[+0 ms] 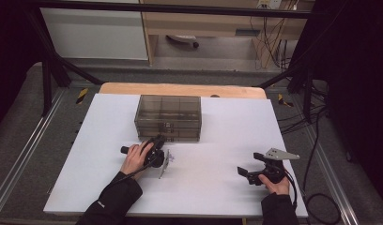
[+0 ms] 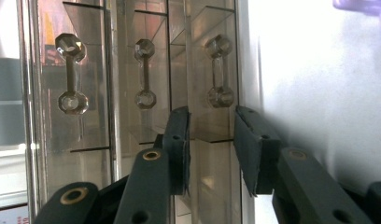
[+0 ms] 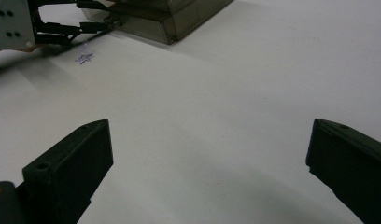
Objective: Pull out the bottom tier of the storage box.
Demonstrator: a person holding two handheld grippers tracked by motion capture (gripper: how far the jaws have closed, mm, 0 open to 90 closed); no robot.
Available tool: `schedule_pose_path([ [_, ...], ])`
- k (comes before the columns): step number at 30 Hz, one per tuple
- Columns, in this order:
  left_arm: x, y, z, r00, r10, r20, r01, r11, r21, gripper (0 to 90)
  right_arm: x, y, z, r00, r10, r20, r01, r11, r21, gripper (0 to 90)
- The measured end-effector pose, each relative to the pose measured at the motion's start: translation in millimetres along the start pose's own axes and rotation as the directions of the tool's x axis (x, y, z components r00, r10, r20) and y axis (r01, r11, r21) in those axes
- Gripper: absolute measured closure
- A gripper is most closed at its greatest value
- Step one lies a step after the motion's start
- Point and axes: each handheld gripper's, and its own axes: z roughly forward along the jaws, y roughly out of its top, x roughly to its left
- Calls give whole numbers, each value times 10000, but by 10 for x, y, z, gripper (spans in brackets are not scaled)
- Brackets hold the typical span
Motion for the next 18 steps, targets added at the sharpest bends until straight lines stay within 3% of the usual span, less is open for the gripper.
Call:
schedule_pose_path([
  [3,8,4,-11,9999,37,-117,-37,10000,47,693,1,1,-2,10000,-5,-13,5,10000,-6,13],
  [4,20,6,-30,9992,277,-302,-274,9996,106,736,0,0,-1,10000,-6,-6,6,10000,-5,13],
  [6,70,7,-64,9995,171,-264,-176,9997,-181,888,1,0,1,10000,4,-6,-3,10000,10,13],
  [8,69,11,-59,9990,376,-231,-378,9992,-96,898,2,0,2,10000,-6,-6,6,10000,12,13],
  [12,31,51,-42,9981,499,-358,-504,9986,-128,779,-3,0,-3,10000,-31,7,31,10000,-25,13],
  [15,60,73,-45,9985,216,-498,-229,9994,-259,669,0,0,-2,10000,5,9,-5,10000,9,13],
  [18,83,71,-35,9992,75,-398,-88,9994,-322,646,0,1,-3,10000,-26,-1,26,10000,-7,13],
])
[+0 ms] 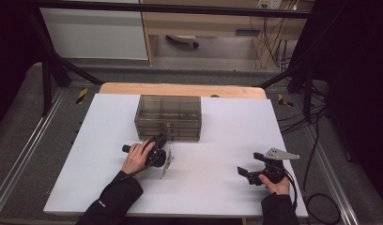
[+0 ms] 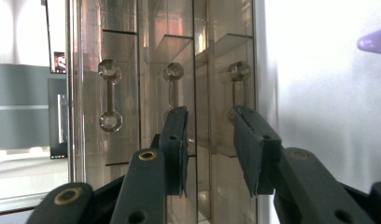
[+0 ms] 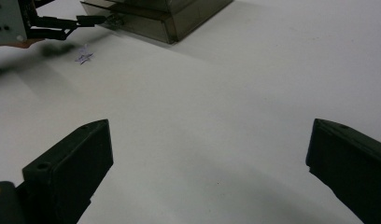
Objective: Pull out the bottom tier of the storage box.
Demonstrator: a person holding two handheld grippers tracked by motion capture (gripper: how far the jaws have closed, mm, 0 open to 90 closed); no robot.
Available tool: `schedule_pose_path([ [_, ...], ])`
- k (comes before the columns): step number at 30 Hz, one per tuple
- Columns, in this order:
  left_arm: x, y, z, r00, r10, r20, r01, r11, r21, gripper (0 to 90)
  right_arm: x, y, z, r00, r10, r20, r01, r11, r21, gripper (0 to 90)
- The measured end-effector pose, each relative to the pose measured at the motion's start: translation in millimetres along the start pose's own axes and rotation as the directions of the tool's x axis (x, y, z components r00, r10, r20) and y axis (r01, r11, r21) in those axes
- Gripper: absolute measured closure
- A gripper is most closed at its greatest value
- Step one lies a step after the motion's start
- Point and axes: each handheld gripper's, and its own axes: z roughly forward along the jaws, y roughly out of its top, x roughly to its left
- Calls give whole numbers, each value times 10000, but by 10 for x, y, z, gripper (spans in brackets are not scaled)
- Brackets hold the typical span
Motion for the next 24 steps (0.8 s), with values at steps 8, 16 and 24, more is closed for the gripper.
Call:
schedule_pose_path([
  [8,56,7,-2,9977,-409,535,414,9991,-80,599,-2,2,-4,10000,-1,8,1,10000,-31,13],
  [16,-50,16,115,9971,-295,702,269,9989,380,571,-5,2,-8,10000,-6,5,6,10000,-42,14],
  [24,-61,14,141,9977,-235,642,205,9987,467,624,-4,2,-8,10000,-12,-5,12,10000,-34,14],
])
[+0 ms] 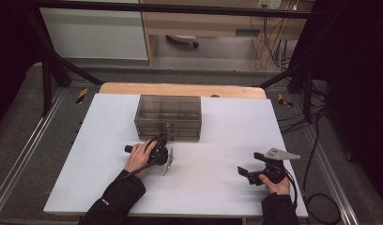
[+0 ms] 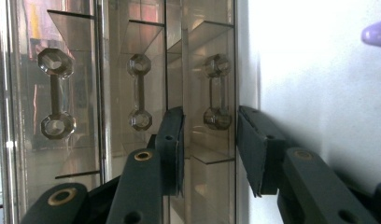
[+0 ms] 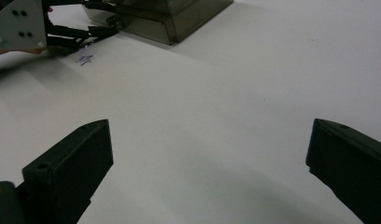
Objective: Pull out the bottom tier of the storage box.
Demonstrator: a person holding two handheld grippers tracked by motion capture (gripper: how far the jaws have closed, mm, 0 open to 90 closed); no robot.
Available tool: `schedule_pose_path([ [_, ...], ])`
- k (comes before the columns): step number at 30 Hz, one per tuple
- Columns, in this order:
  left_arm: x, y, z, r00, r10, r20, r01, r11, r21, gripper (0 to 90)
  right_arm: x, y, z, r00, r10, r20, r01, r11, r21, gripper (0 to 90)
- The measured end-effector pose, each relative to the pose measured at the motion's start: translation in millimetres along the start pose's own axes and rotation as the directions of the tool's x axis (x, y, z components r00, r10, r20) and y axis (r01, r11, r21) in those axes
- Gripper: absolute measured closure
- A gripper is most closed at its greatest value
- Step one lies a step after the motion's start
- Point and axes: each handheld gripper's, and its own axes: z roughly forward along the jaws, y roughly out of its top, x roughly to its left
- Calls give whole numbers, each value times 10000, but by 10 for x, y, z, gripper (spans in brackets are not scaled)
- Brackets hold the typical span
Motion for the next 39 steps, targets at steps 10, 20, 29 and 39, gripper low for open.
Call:
schedule_pose_path([
  [10,14,-9,-9,9995,-298,83,299,9994,-192,653,5,-1,6,10000,48,-1,-48,10000,32,13],
  [20,25,-1,-37,9997,-236,24,237,9996,-182,683,0,-1,7,10000,15,8,-15,10000,34,13],
  [29,1,30,-87,9999,-128,-14,128,9999,-63,684,4,0,6,10000,15,-6,-15,10000,35,14],
  [39,-52,25,-177,9999,-144,-82,142,9996,-234,684,6,-1,6,10000,12,0,-12,10000,55,13],
])
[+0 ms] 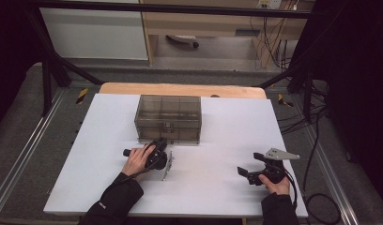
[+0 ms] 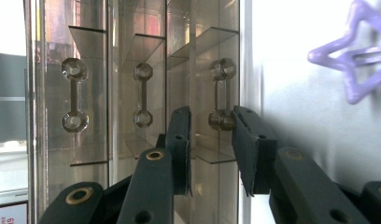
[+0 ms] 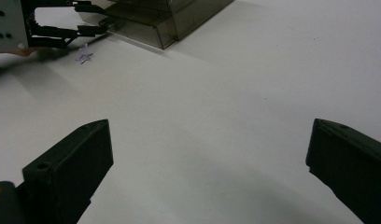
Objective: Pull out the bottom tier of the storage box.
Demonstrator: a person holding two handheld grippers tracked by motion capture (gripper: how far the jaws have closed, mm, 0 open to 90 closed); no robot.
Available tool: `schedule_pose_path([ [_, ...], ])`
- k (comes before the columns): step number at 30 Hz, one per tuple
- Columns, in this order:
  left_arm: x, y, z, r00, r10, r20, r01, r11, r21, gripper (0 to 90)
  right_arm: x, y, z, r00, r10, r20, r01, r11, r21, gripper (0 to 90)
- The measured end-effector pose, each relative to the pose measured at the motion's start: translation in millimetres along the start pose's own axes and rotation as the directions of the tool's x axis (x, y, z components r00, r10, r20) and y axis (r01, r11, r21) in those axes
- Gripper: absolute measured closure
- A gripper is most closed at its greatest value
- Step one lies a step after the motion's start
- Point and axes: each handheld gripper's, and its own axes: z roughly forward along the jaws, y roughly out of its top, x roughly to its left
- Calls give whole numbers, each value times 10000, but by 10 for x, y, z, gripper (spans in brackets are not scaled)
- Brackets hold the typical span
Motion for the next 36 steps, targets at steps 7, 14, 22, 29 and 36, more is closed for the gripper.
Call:
schedule_pose_path([
  [7,-25,-1,-34,10000,-95,-25,95,9999,-142,684,0,0,-2,10000,11,6,-11,10000,0,13],
  [14,-42,4,-77,10000,-72,-2,72,9999,-134,685,0,0,-2,10000,1,15,-1,10000,-3,13],
  [22,-57,10,-115,10000,-36,9,36,9999,-129,685,1,1,-5,10000,-3,13,3,10000,-15,14],
  [29,-79,23,-153,9999,-128,16,129,9997,-202,685,1,0,-5,10000,-4,15,4,10000,-14,13],
  [36,-91,34,-185,9999,-154,41,155,9996,-244,685,2,1,-7,10000,-7,8,7,10000,-23,13],
])
